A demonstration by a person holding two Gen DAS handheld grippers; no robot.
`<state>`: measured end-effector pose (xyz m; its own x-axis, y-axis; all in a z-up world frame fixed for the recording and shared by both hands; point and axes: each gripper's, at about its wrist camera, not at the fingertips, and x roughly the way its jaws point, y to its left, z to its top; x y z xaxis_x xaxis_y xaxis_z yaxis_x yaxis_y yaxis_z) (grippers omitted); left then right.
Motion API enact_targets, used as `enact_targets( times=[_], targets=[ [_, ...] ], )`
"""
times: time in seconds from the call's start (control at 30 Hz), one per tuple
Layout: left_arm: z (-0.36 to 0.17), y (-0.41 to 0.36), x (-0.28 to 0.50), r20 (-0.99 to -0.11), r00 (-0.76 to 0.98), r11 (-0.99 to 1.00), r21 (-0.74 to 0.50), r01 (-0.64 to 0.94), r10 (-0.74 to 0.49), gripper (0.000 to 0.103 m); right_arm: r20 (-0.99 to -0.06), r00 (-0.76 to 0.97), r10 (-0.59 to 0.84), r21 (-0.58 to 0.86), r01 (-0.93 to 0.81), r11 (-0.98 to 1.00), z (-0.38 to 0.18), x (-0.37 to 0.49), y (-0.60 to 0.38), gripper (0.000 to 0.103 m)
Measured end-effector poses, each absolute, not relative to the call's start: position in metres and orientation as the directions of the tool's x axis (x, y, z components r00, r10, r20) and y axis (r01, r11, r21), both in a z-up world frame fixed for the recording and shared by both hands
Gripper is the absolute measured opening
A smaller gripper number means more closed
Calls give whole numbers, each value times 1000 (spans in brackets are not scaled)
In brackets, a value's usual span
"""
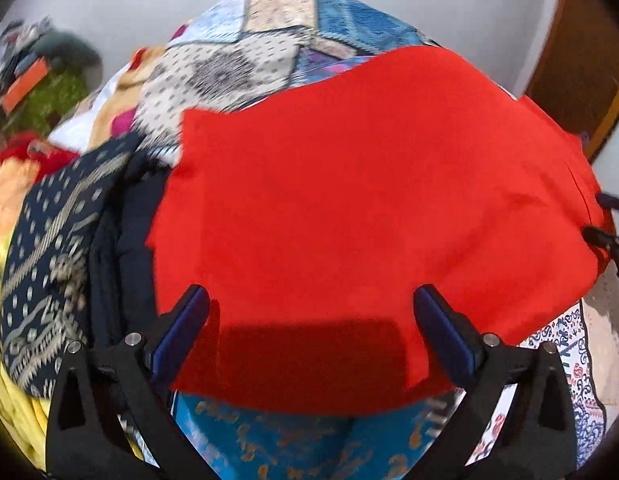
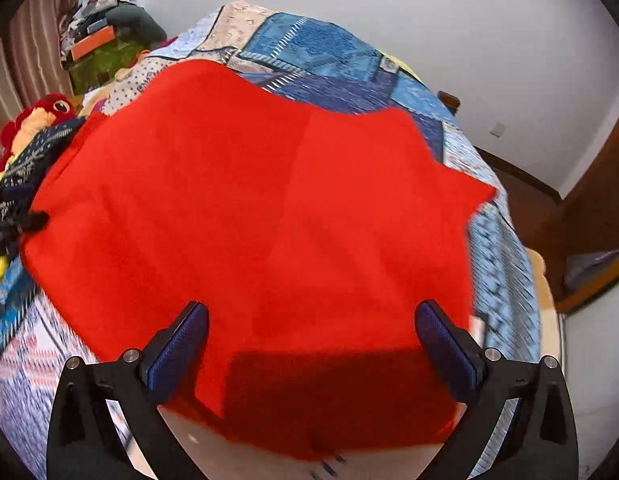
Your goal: Fold large clothes
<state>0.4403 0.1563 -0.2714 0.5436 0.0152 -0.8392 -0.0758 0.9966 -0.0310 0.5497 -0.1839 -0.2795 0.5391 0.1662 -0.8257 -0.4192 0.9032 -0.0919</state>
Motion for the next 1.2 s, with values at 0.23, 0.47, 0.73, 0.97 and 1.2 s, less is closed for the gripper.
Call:
enact_targets(
  times=[0.23, 0.47, 0.73, 0.97, 1.2],
  targets=[
    [-263, 184, 413, -842, 525, 982, 31, -188, 127, 103, -847, 515, 132, -24, -284, 958, -274, 546, -232, 103],
    [-230, 184, 375, -788, 593, 981, 69, -181, 165, 103, -811, 568, 139, -6, -245, 970, -238, 524, -243, 103],
    [-220, 179, 345, -759, 650, 980, -158, -121, -43, 103, -720, 664, 201, -27, -315, 949, -188, 490, -206, 103],
    [-273, 191, 345, -745, 601, 847, -492, -201, -290, 103, -703, 671, 234, -86, -407, 909, -191, 483, -151, 103],
    [-323, 204, 368, -647, 611, 650, -712, -268, -456, 103, -763, 600, 241, -76, -453, 888, -230, 503, -112, 103]
  ],
)
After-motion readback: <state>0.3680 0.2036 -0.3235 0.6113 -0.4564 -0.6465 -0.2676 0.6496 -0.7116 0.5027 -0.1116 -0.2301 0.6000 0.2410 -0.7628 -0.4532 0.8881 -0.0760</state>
